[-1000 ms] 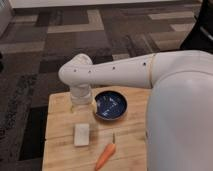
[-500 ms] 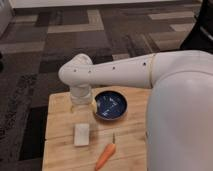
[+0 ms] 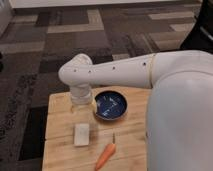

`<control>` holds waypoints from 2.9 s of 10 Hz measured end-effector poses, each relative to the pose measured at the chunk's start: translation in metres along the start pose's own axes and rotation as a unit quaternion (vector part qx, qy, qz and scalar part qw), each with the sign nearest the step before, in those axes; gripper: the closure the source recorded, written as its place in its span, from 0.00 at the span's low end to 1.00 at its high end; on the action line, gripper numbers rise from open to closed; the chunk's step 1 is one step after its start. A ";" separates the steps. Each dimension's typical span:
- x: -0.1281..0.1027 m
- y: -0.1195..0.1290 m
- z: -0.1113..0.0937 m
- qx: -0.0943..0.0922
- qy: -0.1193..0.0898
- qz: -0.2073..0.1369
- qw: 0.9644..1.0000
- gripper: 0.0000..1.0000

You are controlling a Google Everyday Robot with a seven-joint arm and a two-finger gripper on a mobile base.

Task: Knock the eraser over

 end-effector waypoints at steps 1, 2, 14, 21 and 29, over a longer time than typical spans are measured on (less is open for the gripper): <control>0.000 0.000 0.000 0.000 0.000 0.000 1.000 0.35; 0.000 0.000 0.000 0.000 0.000 0.000 1.000 0.35; -0.002 -0.017 -0.006 -0.013 0.007 0.018 1.000 0.35; -0.015 -0.148 -0.007 -0.014 0.028 0.039 0.999 0.35; -0.006 -0.213 -0.020 0.008 0.024 0.078 0.997 0.35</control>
